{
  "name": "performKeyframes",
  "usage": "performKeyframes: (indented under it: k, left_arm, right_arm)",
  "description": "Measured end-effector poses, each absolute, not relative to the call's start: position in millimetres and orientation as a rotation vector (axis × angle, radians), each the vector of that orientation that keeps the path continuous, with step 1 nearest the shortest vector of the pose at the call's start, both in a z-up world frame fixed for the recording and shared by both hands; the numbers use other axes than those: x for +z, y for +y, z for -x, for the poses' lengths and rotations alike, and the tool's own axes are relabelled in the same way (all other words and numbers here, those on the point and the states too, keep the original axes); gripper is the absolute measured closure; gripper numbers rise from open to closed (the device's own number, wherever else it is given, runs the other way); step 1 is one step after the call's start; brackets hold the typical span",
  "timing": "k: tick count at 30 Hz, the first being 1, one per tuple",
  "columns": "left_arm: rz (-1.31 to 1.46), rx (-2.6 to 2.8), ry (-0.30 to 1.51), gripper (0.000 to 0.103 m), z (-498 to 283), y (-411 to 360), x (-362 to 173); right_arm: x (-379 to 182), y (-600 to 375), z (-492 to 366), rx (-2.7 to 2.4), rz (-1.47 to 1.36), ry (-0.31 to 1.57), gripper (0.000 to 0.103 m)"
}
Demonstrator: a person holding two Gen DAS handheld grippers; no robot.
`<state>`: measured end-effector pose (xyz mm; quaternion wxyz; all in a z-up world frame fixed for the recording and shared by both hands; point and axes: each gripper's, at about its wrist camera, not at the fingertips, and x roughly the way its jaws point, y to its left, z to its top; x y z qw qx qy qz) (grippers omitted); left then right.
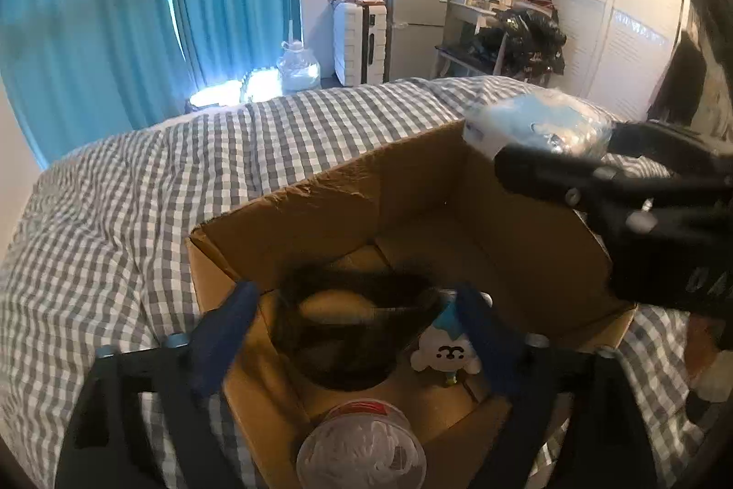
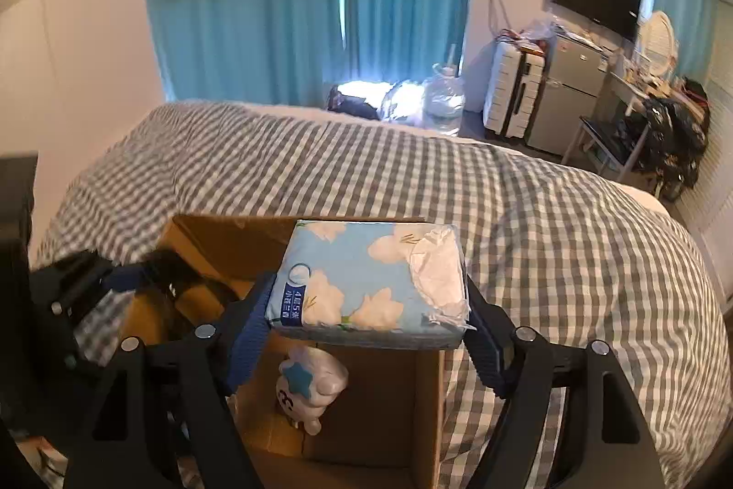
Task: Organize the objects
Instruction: 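Carry the dark cup and tissue pack into the box and release both, then move both grippers back to the hair dryer and headband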
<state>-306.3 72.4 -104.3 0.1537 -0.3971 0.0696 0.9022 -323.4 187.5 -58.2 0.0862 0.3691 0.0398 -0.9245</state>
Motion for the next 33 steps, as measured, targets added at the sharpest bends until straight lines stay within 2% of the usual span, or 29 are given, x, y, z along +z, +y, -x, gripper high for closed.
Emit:
performKeyframes:
  k: [3, 7, 15, 19, 27, 33]
  left_arm:
    - [1.118, 2.597, 0.194, 0.004, 296, 76, -88]
    - [1.109, 2.618, 0.182, 0.004, 279, 73, -55]
    - [1.049, 2.730, 0.240, 0.000, 216, 48, 30]
    - [1.046, 2.739, 0.219, 0.000, 188, 35, 55]
    - [1.089, 2.752, 0.203, 0.000, 138, 16, 43]
    - [1.121, 2.768, 0.170, 0.000, 114, 14, 2]
  right_arm:
    - [-40, 201, 311, -2.794, -1.048, 0.047, 0.018]
    - [-5, 208, 284, -2.826, -1.000, 0.031, 0.017]
    - [76, 214, 199, -2.883, -0.907, 0.134, 0.017]
    - [107, 213, 156, -2.882, -0.850, 0.170, 0.017]
    - [124, 200, 85, -2.871, -0.750, 0.261, 0.017]
    - [82, 187, 68, -2.774, -0.827, 0.299, 0.017]
